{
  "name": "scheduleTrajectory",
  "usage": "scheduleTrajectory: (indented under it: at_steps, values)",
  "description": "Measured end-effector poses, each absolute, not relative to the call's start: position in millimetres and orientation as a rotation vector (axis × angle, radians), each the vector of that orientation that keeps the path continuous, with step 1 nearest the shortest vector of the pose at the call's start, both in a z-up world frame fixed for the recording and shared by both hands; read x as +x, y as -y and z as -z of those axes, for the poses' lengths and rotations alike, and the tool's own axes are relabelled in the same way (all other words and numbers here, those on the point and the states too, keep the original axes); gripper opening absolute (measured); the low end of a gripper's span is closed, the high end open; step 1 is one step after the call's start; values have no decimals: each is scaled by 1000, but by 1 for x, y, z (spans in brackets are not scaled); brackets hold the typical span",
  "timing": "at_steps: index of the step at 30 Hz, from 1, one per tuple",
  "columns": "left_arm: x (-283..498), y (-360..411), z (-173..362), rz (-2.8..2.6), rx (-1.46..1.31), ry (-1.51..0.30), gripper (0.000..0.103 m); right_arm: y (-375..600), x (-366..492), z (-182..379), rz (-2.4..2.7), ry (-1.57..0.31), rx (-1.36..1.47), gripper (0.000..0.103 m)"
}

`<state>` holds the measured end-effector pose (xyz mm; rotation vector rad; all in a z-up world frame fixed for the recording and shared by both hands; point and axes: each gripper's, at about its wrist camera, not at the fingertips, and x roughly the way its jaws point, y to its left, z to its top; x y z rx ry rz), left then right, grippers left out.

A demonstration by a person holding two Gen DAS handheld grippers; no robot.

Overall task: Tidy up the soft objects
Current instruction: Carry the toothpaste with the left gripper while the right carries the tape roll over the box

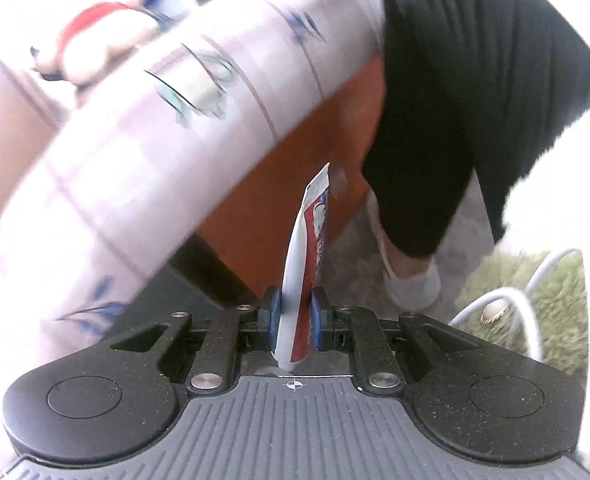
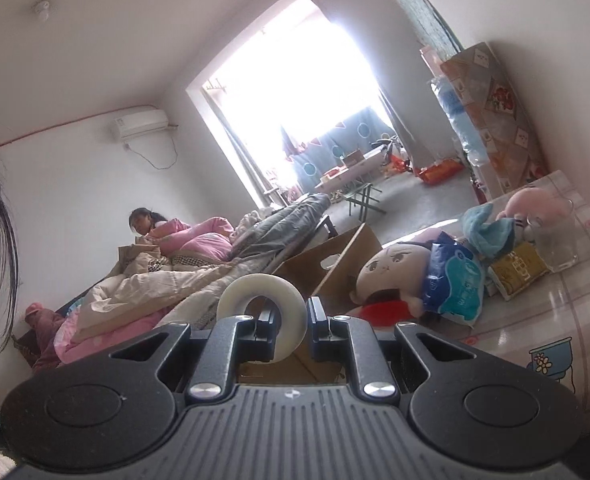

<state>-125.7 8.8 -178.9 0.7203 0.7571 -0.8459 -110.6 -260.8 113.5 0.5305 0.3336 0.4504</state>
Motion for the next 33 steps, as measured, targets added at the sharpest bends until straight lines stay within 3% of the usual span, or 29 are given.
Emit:
scheduleTrajectory:
  at_steps: [9, 18, 25, 33]
  values:
    - [-123, -47, 88, 701, 485, -670, 14, 226, -92, -150, -599, -277, 463, 16]
    - [-89, -95, -37, 516, 267, -586, 14, 167, -3, -184, -783, -308, 442, 16]
    - [10, -125, -103, 333, 143, -628, 14, 114, 112, -190, -782, -453, 454, 16]
    - [166, -138, -89, 166, 131, -745, 14, 59, 258, -142, -632, -716, 445, 16]
